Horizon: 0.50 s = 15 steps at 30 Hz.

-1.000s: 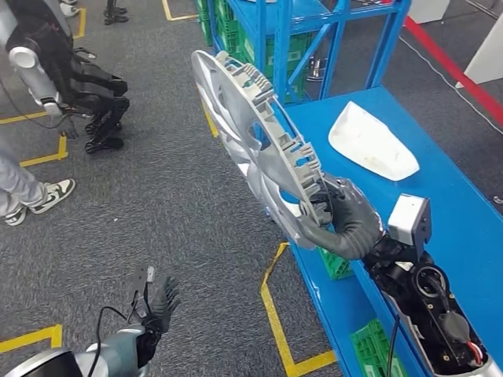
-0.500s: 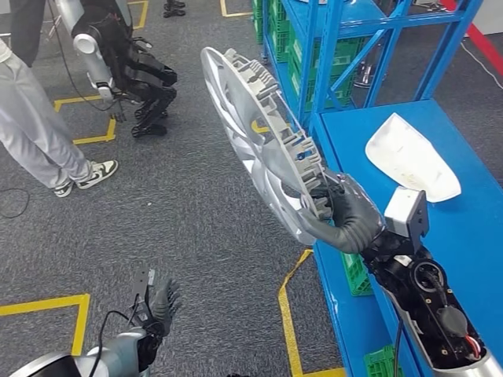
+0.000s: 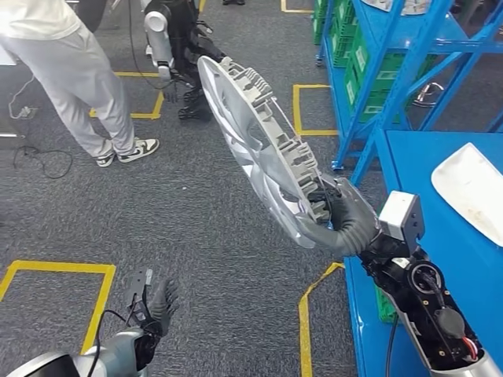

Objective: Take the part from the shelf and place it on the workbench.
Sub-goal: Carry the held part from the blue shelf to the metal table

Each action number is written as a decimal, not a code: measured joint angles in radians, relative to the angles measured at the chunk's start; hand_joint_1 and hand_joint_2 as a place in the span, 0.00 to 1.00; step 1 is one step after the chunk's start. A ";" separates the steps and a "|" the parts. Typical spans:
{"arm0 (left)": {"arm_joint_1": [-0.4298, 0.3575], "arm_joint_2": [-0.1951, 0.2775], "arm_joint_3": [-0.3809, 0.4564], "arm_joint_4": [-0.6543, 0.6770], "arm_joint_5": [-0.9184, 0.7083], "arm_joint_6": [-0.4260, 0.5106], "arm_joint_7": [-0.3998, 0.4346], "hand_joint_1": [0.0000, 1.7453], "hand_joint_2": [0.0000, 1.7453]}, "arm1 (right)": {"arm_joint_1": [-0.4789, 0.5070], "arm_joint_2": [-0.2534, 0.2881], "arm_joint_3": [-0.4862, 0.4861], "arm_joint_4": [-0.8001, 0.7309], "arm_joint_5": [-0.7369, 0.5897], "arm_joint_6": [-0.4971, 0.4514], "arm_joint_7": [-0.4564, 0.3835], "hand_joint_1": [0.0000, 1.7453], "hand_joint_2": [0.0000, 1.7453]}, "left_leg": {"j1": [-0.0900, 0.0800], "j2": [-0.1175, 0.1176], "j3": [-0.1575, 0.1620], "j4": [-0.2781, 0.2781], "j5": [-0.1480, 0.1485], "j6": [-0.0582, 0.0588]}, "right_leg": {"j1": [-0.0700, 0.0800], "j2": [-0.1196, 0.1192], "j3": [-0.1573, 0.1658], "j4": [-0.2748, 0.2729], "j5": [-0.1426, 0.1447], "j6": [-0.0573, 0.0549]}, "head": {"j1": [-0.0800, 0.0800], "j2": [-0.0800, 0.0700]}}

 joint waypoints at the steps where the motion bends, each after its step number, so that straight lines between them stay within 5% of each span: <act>1: 0.000 0.000 0.000 0.000 0.001 -0.002 0.001 0.00 0.00 | 0.001 0.000 0.000 0.000 0.001 0.000 0.000 1.00 1.00 | -0.001 -0.012 0.001 0.000 -0.001 0.003 | 0.001 0.015 -0.038 0.078 -0.031 0.000 | 0.002 0.000; 2: 0.000 -0.001 0.000 0.000 0.002 -0.003 0.002 0.00 0.00 | 0.003 0.000 0.000 0.000 0.002 0.000 0.000 1.00 1.00 | -0.003 -0.027 0.002 0.001 -0.002 0.005 | 0.002 0.022 -0.072 0.141 -0.048 -0.001 | 0.004 0.000; 4: 0.004 -0.001 0.000 0.000 0.003 -0.004 0.003 0.00 0.00 | 0.006 0.000 0.000 0.000 0.003 0.002 0.001 1.00 1.00 | -0.006 -0.058 0.006 0.002 -0.003 0.006 | 0.003 0.027 -0.092 0.154 -0.022 -0.008 | 0.005 0.000; 6: 0.005 -0.002 0.000 0.000 0.003 -0.004 0.003 0.00 0.00 | 0.007 0.000 0.001 0.000 0.005 0.001 0.000 1.00 1.00 | -0.007 -0.089 0.011 0.002 -0.006 0.005 | 0.005 0.052 -0.049 0.025 0.067 -0.020 | 0.006 0.000; 8: 0.005 -0.004 0.000 0.000 0.002 -0.001 0.003 0.00 0.00 | 0.006 0.000 0.000 0.000 0.008 0.000 -0.005 1.00 1.00 | -0.007 -0.115 0.010 0.004 -0.007 -0.001 | 0.003 0.098 0.004 -0.100 0.123 -0.032 | 0.006 0.000; 9: 0.006 -0.005 0.000 0.000 0.001 0.001 0.003 0.00 0.00 | 0.005 0.000 0.000 0.000 0.009 -0.001 -0.007 1.00 1.00 | -0.004 -0.127 0.006 0.005 -0.006 -0.006 | 0.003 0.111 0.019 -0.129 0.128 -0.034 | 0.006 0.000; 11: 0.009 -0.004 0.000 0.001 0.000 0.004 0.003 0.00 0.00 | 0.004 0.000 0.000 0.000 0.010 -0.002 -0.008 1.00 1.00 | -0.001 -0.151 0.000 0.002 -0.001 -0.019 | 0.003 0.098 0.032 -0.148 0.121 -0.035 | 0.006 0.000; 13: 0.013 -0.002 0.000 0.001 -0.001 0.005 0.003 0.00 0.00 | 0.003 0.001 0.001 -0.001 0.011 -0.002 -0.006 1.00 1.00 | -0.006 -0.137 -0.006 0.012 -0.009 -0.030 | -0.004 0.073 0.043 -0.161 0.125 -0.040 | 0.003 0.000; 15: 0.009 -0.001 0.000 0.002 -0.004 0.009 0.003 0.00 0.00 | -0.003 0.003 0.001 -0.003 0.011 -0.001 -0.006 1.00 1.00 | -0.009 -0.073 -0.050 0.102 -0.057 -0.039 | -0.007 0.046 0.050 -0.170 0.127 -0.044 | -0.009 0.000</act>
